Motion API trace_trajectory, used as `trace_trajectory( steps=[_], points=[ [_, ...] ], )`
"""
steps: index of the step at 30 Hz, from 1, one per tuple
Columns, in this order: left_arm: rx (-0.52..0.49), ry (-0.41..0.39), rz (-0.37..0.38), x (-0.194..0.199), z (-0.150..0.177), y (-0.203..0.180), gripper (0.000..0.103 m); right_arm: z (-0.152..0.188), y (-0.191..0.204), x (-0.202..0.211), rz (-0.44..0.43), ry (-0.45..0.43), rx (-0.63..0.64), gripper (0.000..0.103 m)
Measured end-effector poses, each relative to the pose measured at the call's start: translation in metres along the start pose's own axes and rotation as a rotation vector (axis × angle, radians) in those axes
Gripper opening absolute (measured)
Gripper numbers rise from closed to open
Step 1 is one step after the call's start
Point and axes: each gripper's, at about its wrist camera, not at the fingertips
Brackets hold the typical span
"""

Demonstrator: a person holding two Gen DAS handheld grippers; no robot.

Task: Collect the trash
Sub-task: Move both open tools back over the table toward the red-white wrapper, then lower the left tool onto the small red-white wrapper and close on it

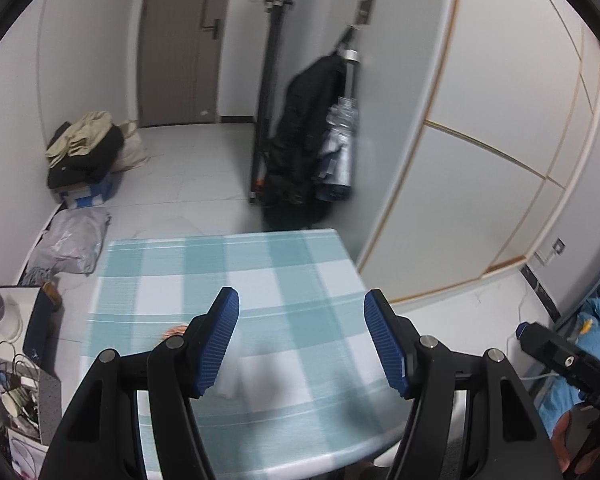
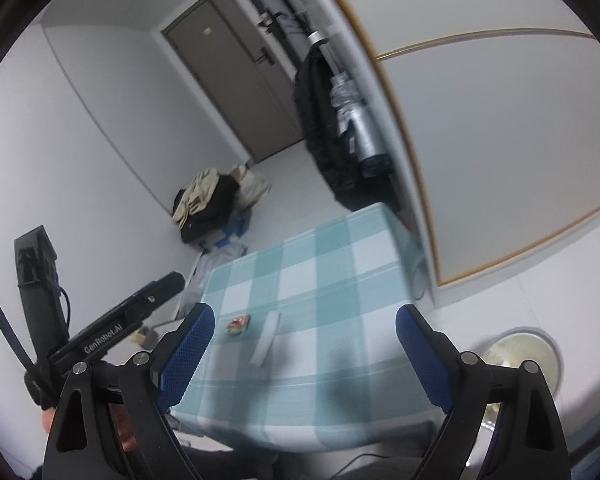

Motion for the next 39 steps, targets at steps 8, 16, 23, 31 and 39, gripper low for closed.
trace_trajectory(
  steps=[8, 16, 23, 31, 39],
  points=[
    [0.058, -0.005, -0.033, -0.003, 0.0, 0.056, 0.061, 0.003, 0.037, -0.045, -0.013, 0.046, 0.058, 0.093],
    [0.124, 0.019, -0.039, -0.019, 0.005, 0.106, 0.061, 0.007, 0.056, -0.112, -0.02, 0.156, 0.07, 0.093],
    [0.187, 0.053, -0.023, -0.037, 0.008, 0.143, 0.061, 0.021, 0.056, -0.185, -0.008, 0.338, 0.034, 0.093],
    [0.285, 0.11, -0.022, -0.058, 0.017, 0.18, 0.061, 0.042, 0.067, -0.238, -0.002, 0.507, 0.072, 0.077],
    [0.311, 0.204, -0.04, -0.078, 0.024, 0.193, 0.061, 0.055, 0.077, -0.273, 0.014, 0.579, 0.116, 0.059]
  ],
)
Point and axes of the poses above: each gripper's, at about its wrist camera, not at the fingertips, and x roughly against the way its jaws point, y to its left, z to its underside, and after that the axes turned 8 degrees about -y, right-handed
